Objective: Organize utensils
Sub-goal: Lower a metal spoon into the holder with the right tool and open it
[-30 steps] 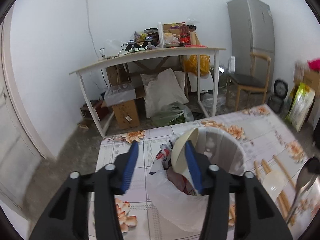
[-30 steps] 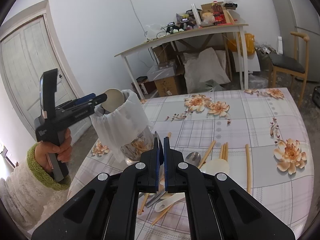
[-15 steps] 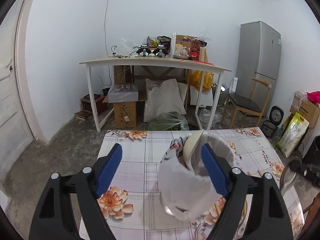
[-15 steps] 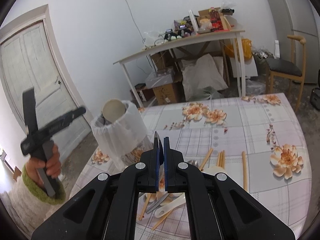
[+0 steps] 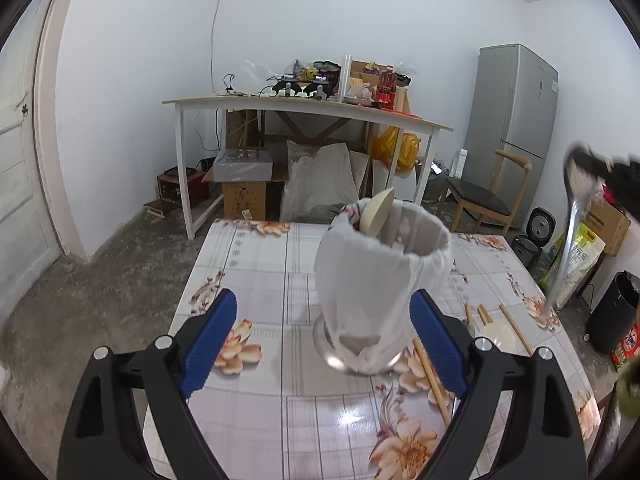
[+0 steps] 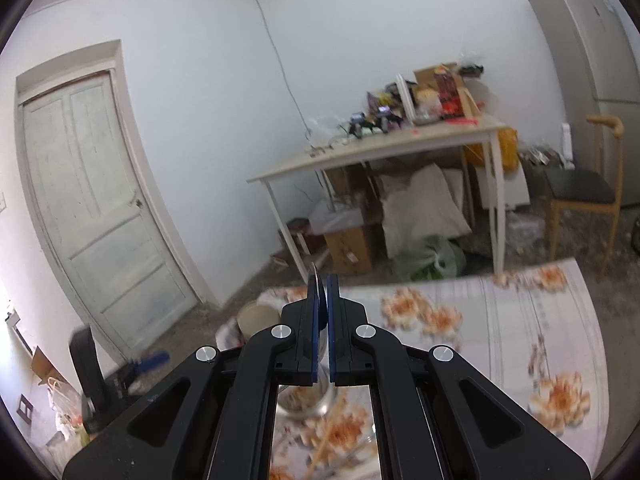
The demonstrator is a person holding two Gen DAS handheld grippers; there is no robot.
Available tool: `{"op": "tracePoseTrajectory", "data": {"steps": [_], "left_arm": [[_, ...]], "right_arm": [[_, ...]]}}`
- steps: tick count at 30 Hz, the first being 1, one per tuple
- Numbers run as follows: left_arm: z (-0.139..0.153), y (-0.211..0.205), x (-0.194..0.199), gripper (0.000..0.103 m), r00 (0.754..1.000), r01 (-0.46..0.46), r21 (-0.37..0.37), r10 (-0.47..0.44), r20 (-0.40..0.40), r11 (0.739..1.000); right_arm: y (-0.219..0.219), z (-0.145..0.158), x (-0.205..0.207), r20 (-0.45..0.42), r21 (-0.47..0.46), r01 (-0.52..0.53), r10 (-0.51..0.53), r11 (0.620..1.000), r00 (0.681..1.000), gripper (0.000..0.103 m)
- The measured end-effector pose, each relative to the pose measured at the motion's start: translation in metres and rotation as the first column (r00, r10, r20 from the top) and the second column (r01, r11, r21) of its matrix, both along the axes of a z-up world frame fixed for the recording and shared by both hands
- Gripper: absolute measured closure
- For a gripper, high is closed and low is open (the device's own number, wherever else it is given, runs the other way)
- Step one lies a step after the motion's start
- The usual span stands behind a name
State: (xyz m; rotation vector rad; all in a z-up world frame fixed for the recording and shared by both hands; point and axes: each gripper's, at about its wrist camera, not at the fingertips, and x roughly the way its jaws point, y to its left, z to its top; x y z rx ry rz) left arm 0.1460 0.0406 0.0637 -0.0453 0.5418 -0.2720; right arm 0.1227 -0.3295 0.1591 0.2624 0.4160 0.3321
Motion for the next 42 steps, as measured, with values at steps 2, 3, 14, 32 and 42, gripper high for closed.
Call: {"op": "tracePoseTrajectory", "data": {"steps": [2, 3, 14, 32, 42], "left_arm": [[-0.003, 0.004, -0.002, 0.016, 1.000, -0.003, 0.003, 0.003, -0.006, 1.000], [-0.004, 0.006, -0.003, 0.016, 1.000, -0.002, 0.004, 0.002, -0.008, 1.000], [-0.009, 0.025, -0.006, 0.015, 1.000, -0.008, 0.002, 0.008, -0.007, 1.000], [-0.016, 0.039, -0.001, 0.015, 0.999, -0.022, -0.023, 0.021, -0.026, 0.999], [-0.015, 0.037, -0.003, 0.014, 1.000, -0.018, -0.023, 0.017, -0.024, 1.000]], "right_arm": [[0.006, 0.012, 0.012, 0.026, 0.002, -0.010, 0.010, 1.000, 1.000, 0.101], [0.008, 0.014, 0.016, 0.039, 0.003, -0.013, 0.013, 1.000, 0.999, 0.101], [0.077, 0.003, 0.076, 0.141, -0.263, -0.014, 0.052, 0.965, 0.989, 0.101], [0.133, -0.054, 0.096, 0.078, -0.540, -0.122, 0.194, 0.833, 0.978, 0.101], [0.124, -0.046, 0.100, 0.025, -0.434, -0.186, 0.218, 0.881, 0.976, 0.083]]}}
